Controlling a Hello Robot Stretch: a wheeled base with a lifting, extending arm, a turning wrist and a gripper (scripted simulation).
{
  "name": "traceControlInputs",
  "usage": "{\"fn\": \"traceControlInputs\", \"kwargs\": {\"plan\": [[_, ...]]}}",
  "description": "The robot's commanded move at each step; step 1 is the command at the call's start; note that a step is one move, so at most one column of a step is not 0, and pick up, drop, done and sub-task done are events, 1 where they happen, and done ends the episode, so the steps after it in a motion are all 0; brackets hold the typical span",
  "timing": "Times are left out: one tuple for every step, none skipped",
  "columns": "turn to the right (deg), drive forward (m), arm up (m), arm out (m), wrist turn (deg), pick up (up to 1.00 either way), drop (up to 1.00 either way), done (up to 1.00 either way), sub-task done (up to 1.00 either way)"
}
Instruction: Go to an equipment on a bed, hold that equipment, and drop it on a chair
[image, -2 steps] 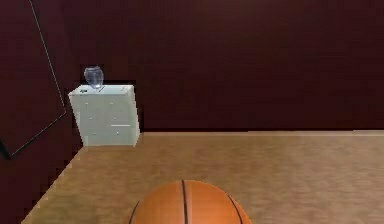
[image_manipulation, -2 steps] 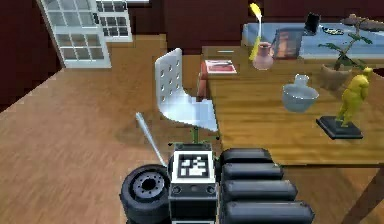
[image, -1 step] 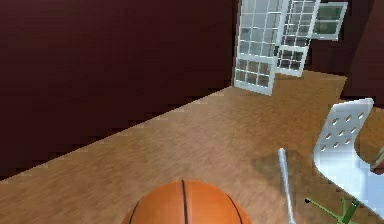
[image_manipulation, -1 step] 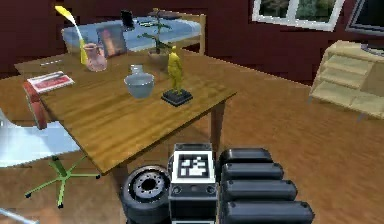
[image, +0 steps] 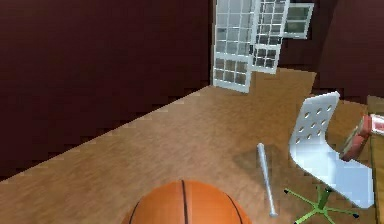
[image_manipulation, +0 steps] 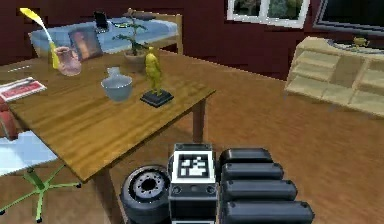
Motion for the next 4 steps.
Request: {"fn": "traceControlInputs", "kwargs": {"plan": [[0.0, 0.9, 0.0, 0.0, 0.0, 0.0, 0.0, 0.0, 0.0], [-45.0, 0.0, 0.0, 0.0, 0.0, 0.0, 0.0, 0.0, 0.0], [-18.0, 0.0, 0.0, 0.0, 0.0, 0.0, 0.0, 0.0, 0.0], [45.0, 0.0, 0.0, 0.0, 0.0, 0.0, 0.0, 0.0, 0.0]]}}
